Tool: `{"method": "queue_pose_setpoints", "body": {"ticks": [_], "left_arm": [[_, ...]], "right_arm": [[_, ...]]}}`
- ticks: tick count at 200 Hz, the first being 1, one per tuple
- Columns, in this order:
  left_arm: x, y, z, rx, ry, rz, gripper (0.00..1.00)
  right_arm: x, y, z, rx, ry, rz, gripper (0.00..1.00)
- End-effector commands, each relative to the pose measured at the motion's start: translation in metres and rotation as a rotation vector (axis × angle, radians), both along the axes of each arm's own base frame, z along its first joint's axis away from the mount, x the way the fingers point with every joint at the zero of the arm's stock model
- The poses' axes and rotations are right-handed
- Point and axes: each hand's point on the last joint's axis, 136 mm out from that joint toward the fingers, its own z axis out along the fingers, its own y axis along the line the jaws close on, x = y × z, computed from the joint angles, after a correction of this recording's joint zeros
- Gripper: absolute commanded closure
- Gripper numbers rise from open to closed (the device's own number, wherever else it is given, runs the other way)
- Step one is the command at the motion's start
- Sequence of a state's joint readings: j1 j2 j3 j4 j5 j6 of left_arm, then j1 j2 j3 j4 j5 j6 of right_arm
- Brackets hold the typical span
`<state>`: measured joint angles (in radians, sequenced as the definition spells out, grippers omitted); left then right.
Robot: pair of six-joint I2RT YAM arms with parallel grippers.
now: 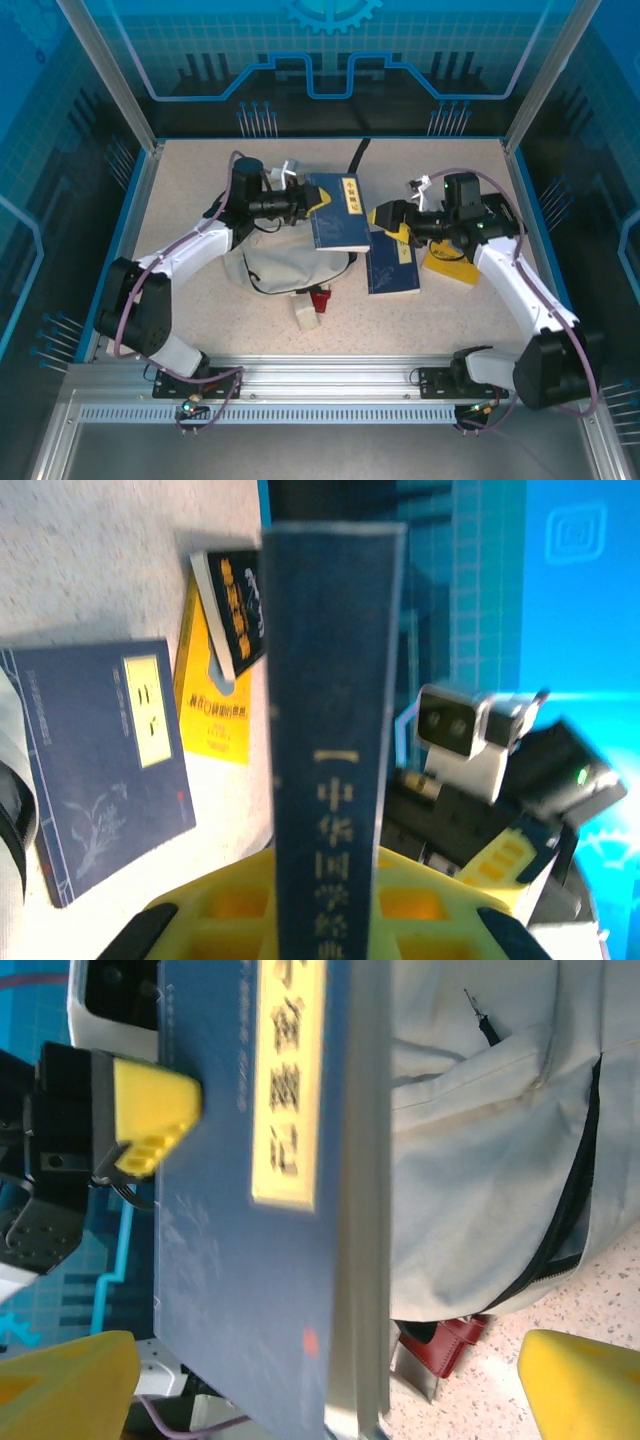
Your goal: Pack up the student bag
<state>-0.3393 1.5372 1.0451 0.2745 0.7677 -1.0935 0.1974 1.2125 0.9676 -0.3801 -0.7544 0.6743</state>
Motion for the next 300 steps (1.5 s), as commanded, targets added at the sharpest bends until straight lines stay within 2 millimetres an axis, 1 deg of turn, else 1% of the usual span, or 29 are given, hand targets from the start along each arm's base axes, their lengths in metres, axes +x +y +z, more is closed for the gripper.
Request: {"method": "queue_pose_setpoints", "body": {"ticks": [1, 3, 5, 8, 15, 40, 50, 55, 71, 95, 129, 144, 159, 177, 199, 209, 228, 246, 259, 263, 273, 282, 286, 289, 300], "left_arm": [[0.009, 0.021, 0.045, -0.065, -0.089, 0.124, 0.90], [0.010, 0.022, 0.046, -0.066, -0.086, 0.133, 0.90], [0.011, 0.023, 0.046, -0.067, -0.086, 0.143, 0.90], [0.012, 0.025, 0.047, -0.068, -0.080, 0.156, 0.90], [0.015, 0.029, 0.049, -0.076, -0.066, 0.187, 0.90], [0.021, 0.039, 0.059, -0.108, -0.062, 0.265, 0.90], [0.023, 0.042, 0.060, -0.104, -0.056, 0.292, 0.90], [0.024, 0.043, 0.060, -0.102, -0.056, 0.305, 0.90], [0.027, 0.047, 0.059, -0.101, -0.048, 0.338, 0.90], [0.029, 0.051, 0.054, -0.104, -0.032, 0.369, 0.91], [0.027, 0.055, 0.050, -0.115, -0.015, 0.398, 0.91], [0.025, 0.057, 0.052, -0.128, -0.017, 0.403, 0.91], [0.024, 0.058, 0.053, -0.141, -0.018, 0.411, 0.91], [0.023, 0.058, 0.054, -0.153, -0.016, 0.411, 0.91], [0.022, 0.058, 0.052, -0.160, -0.010, 0.410, 0.91], [0.022, 0.056, 0.051, -0.158, -0.009, 0.403, 0.91], [0.023, 0.055, 0.048, -0.156, -0.001, 0.398, 0.91], [0.022, 0.055, 0.044, -0.153, 0.012, 0.393, 0.90], [0.022, 0.055, 0.041, -0.151, 0.022, 0.393, 0.87], [0.021, 0.054, 0.041, -0.152, 0.023, 0.392, 0.86], [0.020, 0.054, 0.038, -0.149, 0.032, 0.387, 0.81], [0.018, 0.054, 0.035, -0.138, 0.032, 0.383, 0.73], [0.016, 0.054, 0.032, -0.126, 0.037, 0.378, 0.68], [0.015, 0.055, 0.031, -0.116, 0.038, 0.376, 0.63], [0.011, 0.058, 0.022, -0.053, 0.045, 0.366, 0.43]], "right_arm": [[0.003, 0.013, 0.004, 0.040, -0.007, -0.105, 0.00], [0.003, 0.016, 0.007, 0.048, -0.010, -0.107, 0.00], [0.001, 0.017, 0.001, 0.048, 0.002, -0.113, 0.00], [-0.001, 0.020, -0.002, 0.053, 0.012, -0.120, 0.00], [-0.002, 0.027, 0.002, 0.075, 0.006, -0.135, 0.00], [-0.004, 0.055, 0.021, 0.201, -0.037, -0.191, 0.00], [-0.004, 0.064, 0.026, 0.260, -0.036, -0.208, 0.00], [-0.003, 0.070, 0.033, 0.306, -0.047, -0.211, 0.00], [-0.002, 0.081, 0.038, 0.374, -0.041, -0.221, 0.00], [0.003, 0.090, 0.044, 0.432, -0.041, -0.242, 0.00], [0.017, 0.095, 0.052, 0.482, -0.014, -0.285, 0.00], [0.022, 0.098, 0.050, 0.499, 0.012, -0.311, 0.01], [0.027, 0.100, 0.045, 0.521, 0.042, -0.349, 0.03], [0.032, 0.101, 0.043, 0.559, 0.051, -0.382, 0.10], [0.035, 0.103, 0.047, 0.591, 0.051, -0.385, 0.17], [0.037, 0.104, 0.047, 0.590, 0.050, -0.387, 0.24], [0.040, 0.106, 0.046, 0.592, 0.059, -0.394, 0.34], [0.041, 0.104, 0.045, 0.598, 0.057, -0.406, 0.48], [0.041, 0.098, 0.041, 0.574, 0.057, -0.435, 0.52], [0.041, 0.096, 0.041, 0.560, 0.049, -0.442, 0.55], [0.040, 0.091, 0.039, 0.521, 0.033, -0.463, 0.63], [0.039, 0.085, 0.039, 0.481, 0.017, -0.476, 0.74], [0.038, 0.083, 0.040, 0.465, 0.006, -0.480, 0.79], [0.038, 0.080, 0.039, 0.447, 0.005, -0.486, 0.81], [0.035, 0.071, 0.037, 0.370, -0.005, -0.504, 0.82]]}}
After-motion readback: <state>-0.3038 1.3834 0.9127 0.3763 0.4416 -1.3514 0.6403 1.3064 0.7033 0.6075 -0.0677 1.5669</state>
